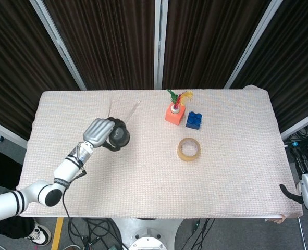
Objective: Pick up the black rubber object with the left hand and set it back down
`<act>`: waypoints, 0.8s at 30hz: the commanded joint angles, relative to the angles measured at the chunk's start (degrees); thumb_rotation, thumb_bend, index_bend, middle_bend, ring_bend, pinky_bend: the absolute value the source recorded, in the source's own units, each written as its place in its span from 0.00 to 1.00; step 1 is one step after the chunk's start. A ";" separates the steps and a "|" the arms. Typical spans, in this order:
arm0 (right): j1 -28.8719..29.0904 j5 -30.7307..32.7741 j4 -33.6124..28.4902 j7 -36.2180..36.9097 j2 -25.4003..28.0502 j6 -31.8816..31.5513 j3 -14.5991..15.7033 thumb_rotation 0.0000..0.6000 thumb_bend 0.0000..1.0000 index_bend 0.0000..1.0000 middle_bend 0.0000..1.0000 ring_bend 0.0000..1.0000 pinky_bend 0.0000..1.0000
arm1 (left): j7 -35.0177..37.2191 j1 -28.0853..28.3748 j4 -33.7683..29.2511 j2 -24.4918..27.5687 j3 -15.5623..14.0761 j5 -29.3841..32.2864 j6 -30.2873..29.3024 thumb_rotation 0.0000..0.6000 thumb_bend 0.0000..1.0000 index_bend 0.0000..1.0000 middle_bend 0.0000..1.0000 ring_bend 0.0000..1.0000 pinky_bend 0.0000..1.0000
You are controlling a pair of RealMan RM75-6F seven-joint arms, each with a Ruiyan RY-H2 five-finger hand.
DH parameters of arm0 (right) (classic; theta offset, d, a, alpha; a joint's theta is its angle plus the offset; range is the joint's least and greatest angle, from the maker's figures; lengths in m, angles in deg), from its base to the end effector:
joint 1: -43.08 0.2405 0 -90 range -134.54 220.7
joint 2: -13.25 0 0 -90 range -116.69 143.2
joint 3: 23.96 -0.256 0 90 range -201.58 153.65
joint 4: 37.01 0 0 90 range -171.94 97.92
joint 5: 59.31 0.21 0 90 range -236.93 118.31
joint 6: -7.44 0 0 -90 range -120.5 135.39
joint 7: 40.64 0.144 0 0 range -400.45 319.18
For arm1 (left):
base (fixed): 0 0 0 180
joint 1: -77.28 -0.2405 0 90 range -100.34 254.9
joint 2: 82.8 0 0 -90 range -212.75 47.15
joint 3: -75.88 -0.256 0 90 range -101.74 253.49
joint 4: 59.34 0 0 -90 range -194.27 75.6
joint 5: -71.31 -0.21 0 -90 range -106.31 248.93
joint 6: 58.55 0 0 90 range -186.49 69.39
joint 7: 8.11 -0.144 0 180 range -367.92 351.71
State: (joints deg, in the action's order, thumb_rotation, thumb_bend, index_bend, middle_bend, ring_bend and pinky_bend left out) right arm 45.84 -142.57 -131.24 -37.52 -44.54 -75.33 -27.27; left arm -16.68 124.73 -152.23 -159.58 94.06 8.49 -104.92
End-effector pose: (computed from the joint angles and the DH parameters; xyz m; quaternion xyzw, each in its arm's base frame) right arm -0.3260 -0.1707 0.1906 0.5798 -0.4098 0.3570 0.6070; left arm -0.0944 0.3767 0.0465 -0.7292 -0.4038 -0.4295 0.3474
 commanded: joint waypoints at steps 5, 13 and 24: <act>0.01 0.14 0.24 0.32 -0.02 -0.09 -0.18 1.00 0.15 0.00 0.00 0.00 0.00 | -2.26 0.00 -0.45 -1.14 -6.71 3.78 1.06 1.00 0.22 0.46 0.50 0.29 0.46; -0.17 0.24 0.15 0.15 0.14 -0.27 -0.18 1.00 0.15 0.00 0.00 0.00 0.00 | 1.70 -1.44 11.52 -7.77 -10.89 2.11 3.35 1.00 0.22 0.47 0.50 0.29 0.44; 0.11 0.91 0.71 0.24 -0.72 0.58 -0.28 1.00 0.15 0.00 0.00 0.00 0.00 | 1.59 3.31 7.53 -8.45 -9.07 1.07 8.60 1.00 0.22 0.47 0.50 0.29 0.44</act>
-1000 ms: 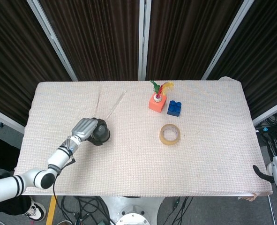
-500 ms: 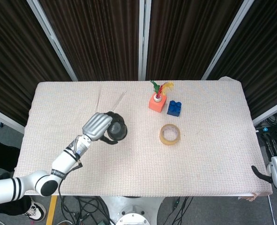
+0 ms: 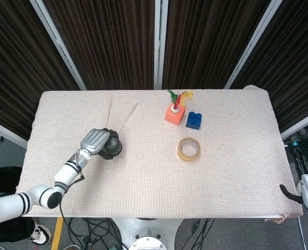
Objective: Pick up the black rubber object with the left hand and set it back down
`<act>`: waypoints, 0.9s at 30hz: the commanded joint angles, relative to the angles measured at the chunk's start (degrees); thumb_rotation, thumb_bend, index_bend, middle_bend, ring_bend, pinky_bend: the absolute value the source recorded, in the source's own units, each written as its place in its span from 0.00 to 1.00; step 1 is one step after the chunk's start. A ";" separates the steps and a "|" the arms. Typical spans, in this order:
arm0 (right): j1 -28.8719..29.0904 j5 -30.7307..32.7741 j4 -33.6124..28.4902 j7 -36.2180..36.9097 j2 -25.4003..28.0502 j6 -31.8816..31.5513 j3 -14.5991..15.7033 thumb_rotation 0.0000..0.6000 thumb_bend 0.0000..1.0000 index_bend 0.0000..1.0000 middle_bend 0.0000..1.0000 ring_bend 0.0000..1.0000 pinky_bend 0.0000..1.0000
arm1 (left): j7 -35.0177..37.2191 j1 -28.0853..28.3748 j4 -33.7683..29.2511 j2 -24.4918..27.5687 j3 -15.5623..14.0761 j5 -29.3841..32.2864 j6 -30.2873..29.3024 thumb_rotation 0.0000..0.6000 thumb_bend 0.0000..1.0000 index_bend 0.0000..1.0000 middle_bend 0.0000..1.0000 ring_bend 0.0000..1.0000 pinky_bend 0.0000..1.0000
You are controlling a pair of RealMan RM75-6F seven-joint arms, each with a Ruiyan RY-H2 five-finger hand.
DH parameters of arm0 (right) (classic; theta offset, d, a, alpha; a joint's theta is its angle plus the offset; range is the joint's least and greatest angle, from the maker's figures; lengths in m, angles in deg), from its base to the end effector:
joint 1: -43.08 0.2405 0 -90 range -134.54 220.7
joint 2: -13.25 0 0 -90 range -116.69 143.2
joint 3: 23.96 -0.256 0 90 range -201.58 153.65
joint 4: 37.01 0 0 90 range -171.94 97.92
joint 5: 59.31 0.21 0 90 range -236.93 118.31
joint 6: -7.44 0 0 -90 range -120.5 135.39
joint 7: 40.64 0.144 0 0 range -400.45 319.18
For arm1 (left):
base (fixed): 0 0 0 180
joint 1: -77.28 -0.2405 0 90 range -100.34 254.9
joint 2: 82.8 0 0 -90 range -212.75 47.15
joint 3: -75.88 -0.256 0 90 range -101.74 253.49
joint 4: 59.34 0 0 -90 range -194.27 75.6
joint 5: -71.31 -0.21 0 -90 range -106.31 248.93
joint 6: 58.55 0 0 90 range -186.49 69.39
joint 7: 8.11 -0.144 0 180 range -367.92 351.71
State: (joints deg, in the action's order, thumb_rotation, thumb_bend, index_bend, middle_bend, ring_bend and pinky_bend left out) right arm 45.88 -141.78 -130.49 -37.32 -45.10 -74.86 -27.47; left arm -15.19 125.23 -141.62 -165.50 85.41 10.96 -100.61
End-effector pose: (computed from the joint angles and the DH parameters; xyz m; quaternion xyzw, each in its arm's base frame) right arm -0.3299 -0.1716 0.1893 0.5756 -0.4140 0.3539 0.6099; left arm -0.1552 0.3715 -0.0027 -0.7516 -0.4451 -0.3298 0.3580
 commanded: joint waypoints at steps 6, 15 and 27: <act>-0.36 -0.24 0.01 0.28 0.37 -0.62 0.04 1.00 0.15 0.00 0.00 0.00 0.00 | 0.64 4.49 -3.91 -6.94 1.74 -6.24 0.77 1.00 0.22 0.47 0.50 0.29 0.44; -0.44 0.24 0.87 1.51 0.43 -0.43 -0.21 1.00 0.15 0.00 0.00 0.00 0.00 | -0.60 4.00 11.13 -1.98 4.87 5.88 1.83 1.00 0.22 0.47 0.50 0.29 0.44; -0.48 -0.40 -0.07 0.19 0.45 -0.74 0.02 1.00 0.15 0.00 0.00 0.00 0.00 | 3.25 2.43 -15.42 0.51 2.20 -14.00 -3.95 1.00 0.22 0.47 0.50 0.29 0.44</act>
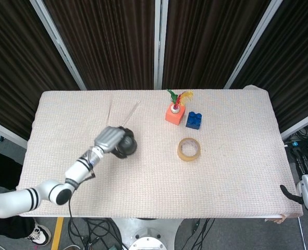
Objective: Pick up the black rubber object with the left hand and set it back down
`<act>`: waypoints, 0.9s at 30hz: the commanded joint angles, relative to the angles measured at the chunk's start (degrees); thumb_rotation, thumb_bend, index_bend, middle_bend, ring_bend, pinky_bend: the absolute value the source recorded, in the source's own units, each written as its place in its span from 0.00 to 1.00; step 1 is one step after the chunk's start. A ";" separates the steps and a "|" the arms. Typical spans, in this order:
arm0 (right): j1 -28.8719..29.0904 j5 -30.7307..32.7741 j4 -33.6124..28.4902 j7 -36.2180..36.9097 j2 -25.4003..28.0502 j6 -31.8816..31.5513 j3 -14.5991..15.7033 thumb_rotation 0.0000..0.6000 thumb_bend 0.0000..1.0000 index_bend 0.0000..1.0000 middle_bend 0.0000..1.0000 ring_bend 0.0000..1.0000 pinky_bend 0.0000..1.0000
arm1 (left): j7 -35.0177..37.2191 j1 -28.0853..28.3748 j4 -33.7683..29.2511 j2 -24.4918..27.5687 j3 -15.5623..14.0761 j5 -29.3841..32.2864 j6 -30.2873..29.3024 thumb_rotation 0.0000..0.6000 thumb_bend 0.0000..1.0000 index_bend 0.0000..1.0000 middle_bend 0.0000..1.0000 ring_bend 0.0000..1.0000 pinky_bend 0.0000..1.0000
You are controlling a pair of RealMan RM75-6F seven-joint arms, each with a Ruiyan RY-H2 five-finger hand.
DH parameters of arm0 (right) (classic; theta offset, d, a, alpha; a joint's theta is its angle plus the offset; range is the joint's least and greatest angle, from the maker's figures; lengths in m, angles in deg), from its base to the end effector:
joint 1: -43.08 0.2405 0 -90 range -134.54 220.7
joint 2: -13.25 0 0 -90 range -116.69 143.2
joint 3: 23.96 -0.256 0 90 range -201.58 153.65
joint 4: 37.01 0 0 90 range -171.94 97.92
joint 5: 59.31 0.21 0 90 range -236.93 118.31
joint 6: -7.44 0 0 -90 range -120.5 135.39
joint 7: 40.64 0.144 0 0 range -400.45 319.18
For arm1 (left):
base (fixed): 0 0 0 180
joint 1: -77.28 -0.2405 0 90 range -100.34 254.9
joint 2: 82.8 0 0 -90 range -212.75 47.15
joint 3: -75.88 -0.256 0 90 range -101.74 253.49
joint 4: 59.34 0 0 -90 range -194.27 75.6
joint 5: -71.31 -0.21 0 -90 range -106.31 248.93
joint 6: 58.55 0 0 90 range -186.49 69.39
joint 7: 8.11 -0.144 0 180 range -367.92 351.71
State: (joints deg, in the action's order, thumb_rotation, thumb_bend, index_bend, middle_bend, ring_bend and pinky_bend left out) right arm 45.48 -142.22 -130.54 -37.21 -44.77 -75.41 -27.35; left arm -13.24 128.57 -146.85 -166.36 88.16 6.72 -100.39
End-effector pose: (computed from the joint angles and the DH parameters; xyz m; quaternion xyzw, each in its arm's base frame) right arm -0.3298 -0.1690 0.1915 0.5760 -0.4111 0.3543 0.6113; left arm -0.0951 0.3614 -0.0123 -0.7715 -0.4226 -0.3790 0.2874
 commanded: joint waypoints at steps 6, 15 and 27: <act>0.02 0.59 0.16 0.52 0.12 0.34 -0.22 1.00 0.15 0.00 0.00 0.00 0.00 | -1.67 0.09 8.73 0.71 3.84 3.60 -3.94 1.00 0.22 0.47 0.49 0.29 0.43; -0.03 0.35 0.28 0.64 -0.09 0.27 -0.12 1.00 0.15 0.00 0.00 0.00 0.00 | 0.66 -0.59 5.65 1.05 3.21 5.19 -2.24 1.00 0.22 0.47 0.49 0.29 0.41; -0.14 0.48 0.87 1.12 -0.20 0.36 -0.06 1.00 0.15 0.00 0.00 0.00 0.00 | -3.94 -1.25 1.27 1.22 -0.66 -0.80 -4.79 1.00 0.22 0.47 0.49 0.29 0.42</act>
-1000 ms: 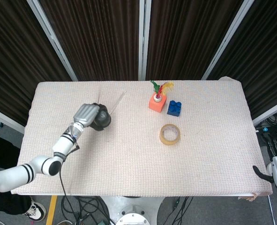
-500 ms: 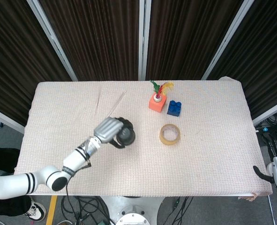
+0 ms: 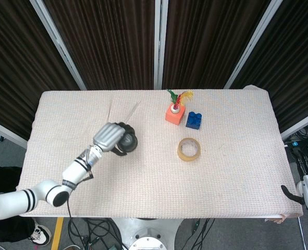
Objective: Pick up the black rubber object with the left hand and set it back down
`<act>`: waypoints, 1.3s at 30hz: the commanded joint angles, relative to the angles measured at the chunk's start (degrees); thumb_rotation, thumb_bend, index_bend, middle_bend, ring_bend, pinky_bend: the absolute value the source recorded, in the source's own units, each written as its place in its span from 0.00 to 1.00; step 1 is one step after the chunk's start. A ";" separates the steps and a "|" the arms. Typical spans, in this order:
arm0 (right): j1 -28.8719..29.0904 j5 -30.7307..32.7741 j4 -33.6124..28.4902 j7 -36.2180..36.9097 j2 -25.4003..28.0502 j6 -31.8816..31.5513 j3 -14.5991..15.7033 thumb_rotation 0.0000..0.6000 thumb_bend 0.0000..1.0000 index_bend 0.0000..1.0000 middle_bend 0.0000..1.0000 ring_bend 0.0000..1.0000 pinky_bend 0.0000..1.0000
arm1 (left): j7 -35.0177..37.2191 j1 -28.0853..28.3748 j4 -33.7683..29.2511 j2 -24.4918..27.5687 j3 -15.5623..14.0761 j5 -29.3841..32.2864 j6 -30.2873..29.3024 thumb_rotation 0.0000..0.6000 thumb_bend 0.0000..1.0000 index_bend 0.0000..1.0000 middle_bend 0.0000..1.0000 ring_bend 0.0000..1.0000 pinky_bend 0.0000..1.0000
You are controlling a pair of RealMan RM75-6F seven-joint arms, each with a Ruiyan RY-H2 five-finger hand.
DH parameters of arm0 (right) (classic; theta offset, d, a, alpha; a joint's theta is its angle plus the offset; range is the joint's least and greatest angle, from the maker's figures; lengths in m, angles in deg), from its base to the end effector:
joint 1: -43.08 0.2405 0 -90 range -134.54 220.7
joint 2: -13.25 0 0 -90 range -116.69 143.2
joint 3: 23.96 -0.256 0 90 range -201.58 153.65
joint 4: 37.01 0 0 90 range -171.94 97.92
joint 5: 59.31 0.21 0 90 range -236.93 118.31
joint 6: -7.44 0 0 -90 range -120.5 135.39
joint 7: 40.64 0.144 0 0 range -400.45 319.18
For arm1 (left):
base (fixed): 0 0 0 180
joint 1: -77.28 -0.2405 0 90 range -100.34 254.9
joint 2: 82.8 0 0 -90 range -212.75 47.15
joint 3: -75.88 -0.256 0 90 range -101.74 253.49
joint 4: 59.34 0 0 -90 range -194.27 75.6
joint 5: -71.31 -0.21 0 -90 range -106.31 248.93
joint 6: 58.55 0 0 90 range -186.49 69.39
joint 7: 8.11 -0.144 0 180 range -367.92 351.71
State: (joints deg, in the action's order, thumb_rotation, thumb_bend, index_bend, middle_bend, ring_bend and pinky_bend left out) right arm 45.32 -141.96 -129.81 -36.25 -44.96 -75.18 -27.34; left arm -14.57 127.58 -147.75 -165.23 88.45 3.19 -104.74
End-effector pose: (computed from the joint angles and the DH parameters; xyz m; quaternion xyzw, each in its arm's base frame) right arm -0.3334 -0.1681 0.1918 0.5723 -0.4161 0.3539 0.6116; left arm -0.0916 0.3627 0.0028 -0.7708 -0.3818 -0.4063 0.3081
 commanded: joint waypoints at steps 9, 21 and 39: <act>0.29 0.61 0.00 -0.12 -0.08 0.62 -0.29 1.00 0.15 0.00 0.00 0.00 0.00 | -5.81 0.65 14.07 -0.80 0.94 12.37 1.32 1.00 0.22 0.47 0.48 0.29 0.42; 0.03 -0.06 -0.01 0.01 -0.04 0.09 -0.01 1.00 0.15 0.00 0.00 0.00 0.00 | -10.35 0.01 -5.58 0.45 -4.42 0.87 -1.48 1.00 0.22 0.47 0.48 0.29 0.42; 0.21 0.25 0.20 0.03 -0.23 0.59 -0.06 1.00 0.15 0.00 0.00 0.00 0.00 | 5.42 -2.41 -0.24 1.88 4.94 13.71 1.40 1.00 0.22 0.47 0.49 0.31 0.42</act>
State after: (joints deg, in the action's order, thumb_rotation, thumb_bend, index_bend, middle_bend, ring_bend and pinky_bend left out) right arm 45.53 -141.71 -129.61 -36.21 -45.20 -74.60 -27.40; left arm -24.19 127.41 -139.70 -163.90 88.78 18.53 -106.15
